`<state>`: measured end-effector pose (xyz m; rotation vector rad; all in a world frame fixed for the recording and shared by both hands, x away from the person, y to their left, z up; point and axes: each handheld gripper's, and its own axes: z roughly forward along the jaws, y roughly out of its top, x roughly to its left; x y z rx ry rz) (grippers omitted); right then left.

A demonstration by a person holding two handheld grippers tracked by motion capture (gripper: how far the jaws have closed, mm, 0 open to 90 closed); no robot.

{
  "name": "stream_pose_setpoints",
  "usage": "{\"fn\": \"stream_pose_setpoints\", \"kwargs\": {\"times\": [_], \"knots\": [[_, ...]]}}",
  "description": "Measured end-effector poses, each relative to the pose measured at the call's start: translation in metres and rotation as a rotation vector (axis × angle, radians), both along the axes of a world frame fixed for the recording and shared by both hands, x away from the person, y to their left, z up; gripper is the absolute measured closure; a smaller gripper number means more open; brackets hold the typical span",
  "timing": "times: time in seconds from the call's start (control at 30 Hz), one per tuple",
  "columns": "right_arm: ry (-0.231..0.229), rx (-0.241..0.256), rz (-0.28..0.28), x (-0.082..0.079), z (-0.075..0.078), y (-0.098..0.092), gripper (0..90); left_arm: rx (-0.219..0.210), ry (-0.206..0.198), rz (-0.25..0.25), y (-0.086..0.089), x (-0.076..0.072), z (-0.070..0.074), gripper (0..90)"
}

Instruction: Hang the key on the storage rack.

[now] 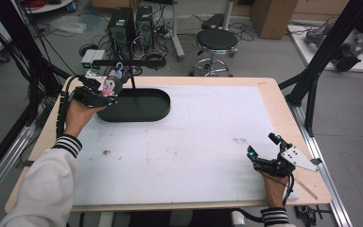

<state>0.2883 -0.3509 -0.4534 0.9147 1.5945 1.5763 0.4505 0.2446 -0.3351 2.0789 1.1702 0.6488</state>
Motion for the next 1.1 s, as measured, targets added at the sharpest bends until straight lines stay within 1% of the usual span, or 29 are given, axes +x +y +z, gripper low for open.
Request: {"fn": "stream_pose_setpoints", "kwargs": {"times": [0.1, 0.17, 0.27, 0.4, 0.53, 0.57, 0.63, 0.67, 0.7, 0.73, 0.77, 0.8, 0.83, 0.87, 0.9, 0.93, 0.97, 1.03, 1.07, 1.1], "knots": [[0.000, 0.001, 0.000, 0.000, 0.000, 0.000, 2.1, 0.006, 0.002, 0.006, -0.002, 0.003, -0.003, 55.1], [0.000, 0.001, 0.000, 0.000, 0.000, 0.000, 2.1, 0.018, 0.008, 0.009, -0.004, 0.006, -0.005, 55.2], [0.001, 0.002, 0.000, 0.000, 0.000, 0.000, 2.1, 0.030, 0.013, 0.015, -0.007, 0.010, -0.004, 55.1], [0.001, 0.003, 0.000, 0.000, 0.000, 0.000, 2.1, 0.045, 0.018, 0.015, -0.013, 0.015, -0.002, 55.1], [0.000, 0.003, 0.002, 0.000, 0.000, 0.000, 2.1, 0.055, 0.026, 0.005, -0.016, 0.017, -0.006, 53.6], [0.000, 0.003, 0.002, 0.000, 0.000, 0.000, 2.1, 0.060, 0.022, 0.000, -0.016, 0.017, -0.006, 53.6], [0.000, 0.002, 0.001, 0.000, 0.000, 0.000, 2.1, 0.047, 0.020, -0.014, -0.015, 0.018, -0.006, 52.0], [0.001, 0.001, 0.001, 0.000, 0.000, 0.000, 2.1, 0.033, 0.019, -0.034, -0.014, 0.018, -0.006, 50.9], [-0.005, 0.000, 0.002, 0.001, 0.000, -0.001, 2.1, 0.030, 0.013, -0.047, -0.012, 0.018, -0.006, 46.7], [-0.005, 0.000, 0.002, 0.001, 0.000, -0.001, 2.1, 0.027, 0.006, -0.055, -0.011, 0.018, -0.007, 46.7], [-0.005, 0.001, 0.002, 0.001, 0.000, -0.001, 2.1, 0.018, -0.009, -0.067, -0.011, 0.018, -0.008, 33.4], [-0.004, 0.002, 0.003, 0.001, 0.000, -0.001, 2.1, 0.028, -0.007, -0.057, -0.011, 0.018, -0.009, 22.3], [-0.005, 0.001, 0.003, 0.001, 0.000, -0.001, 2.1, 0.041, -0.019, -0.044, -0.010, 0.017, -0.009, 15.8], [-0.005, 0.001, 0.003, 0.001, 0.000, -0.001, 2.1, 0.000, -0.058, -0.075, -0.006, 0.013, -0.011, 13.8], [-0.004, 0.002, 0.003, 0.000, 0.000, -0.001, 2.1, -0.042, -0.065, -0.102, -0.003, 0.010, -0.012, 13.7], [-0.004, 0.000, 0.003, 0.000, 0.000, -0.001, 2.1, -0.057, -0.074, -0.111, -0.001, 0.007, -0.014, 12.8], [-0.005, -0.001, 0.002, 0.000, 0.000, -0.001, 2.1, -0.057, -0.074, -0.111, -0.001, 0.007, -0.014, 10.6], [-0.014, -0.003, 0.001, 0.000, 0.000, -0.001, 2.1, -0.100, -0.090, -0.140, 0.003, 0.001, -0.016, 9.3], [-0.009, 0.000, 0.001, 0.000, 0.000, -0.001, 2.1, -0.123, -0.115, -0.157, 0.005, -0.004, -0.016, 9.3], [-0.014, -0.003, 0.000, 0.000, 0.000, -0.001, 2.2, -0.143, -0.136, -0.170, 0.007, -0.007, -0.016, 9.3]]}}
